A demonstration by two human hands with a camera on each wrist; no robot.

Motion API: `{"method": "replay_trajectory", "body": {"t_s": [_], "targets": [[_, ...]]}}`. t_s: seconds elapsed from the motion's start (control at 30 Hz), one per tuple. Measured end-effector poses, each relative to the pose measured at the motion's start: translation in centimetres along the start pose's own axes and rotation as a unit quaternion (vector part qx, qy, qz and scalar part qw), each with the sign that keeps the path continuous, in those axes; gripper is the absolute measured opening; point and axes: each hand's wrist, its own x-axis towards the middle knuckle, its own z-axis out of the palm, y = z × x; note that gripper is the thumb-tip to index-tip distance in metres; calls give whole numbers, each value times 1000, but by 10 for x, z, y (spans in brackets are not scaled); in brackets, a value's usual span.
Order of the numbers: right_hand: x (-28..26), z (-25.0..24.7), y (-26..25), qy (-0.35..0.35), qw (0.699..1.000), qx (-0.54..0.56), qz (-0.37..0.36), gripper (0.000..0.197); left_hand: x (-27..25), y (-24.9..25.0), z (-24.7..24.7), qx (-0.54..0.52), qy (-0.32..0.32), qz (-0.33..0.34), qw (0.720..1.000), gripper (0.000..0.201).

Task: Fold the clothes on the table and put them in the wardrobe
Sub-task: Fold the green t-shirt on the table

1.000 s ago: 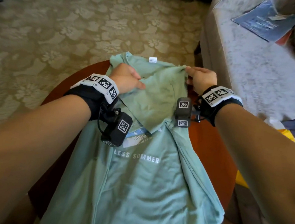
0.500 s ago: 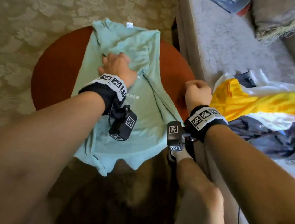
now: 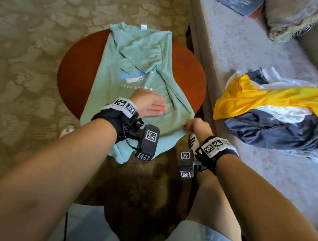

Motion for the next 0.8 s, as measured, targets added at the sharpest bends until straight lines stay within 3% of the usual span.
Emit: {"method": "replay_trajectory", "body": {"t_s": [0.13,0.23,0.3,0.43,0.53,0.7,0.73,0.8], "targets": [[-17,-6,9,61,992,93,-59,22,-7,-6,24,36,-2,-16,999,30],[-30,-14,4,73,984,127,-102,24,-9,-2,37,89,25,3,996,14],[-38,-18,-2,65,982,107,-138,12,-12,0,40,88,41,0,995,16],[-49,-26,-10,47,980,44,-188,17,-10,-5,46,122,65,16,990,30],[-60,-25,-14,-1,972,-33,-233,20,-13,-3,52,168,83,17,982,64],[-80,-15,-17,-129,951,-138,-246,21,-5,-1,46,94,82,11,992,90],[-84,-14,-17,-164,954,-124,-217,23,1,-5,40,101,91,4,991,87],[-87,-12,-16,-225,956,-96,-160,24,12,-10,25,122,114,7,986,62]]}}
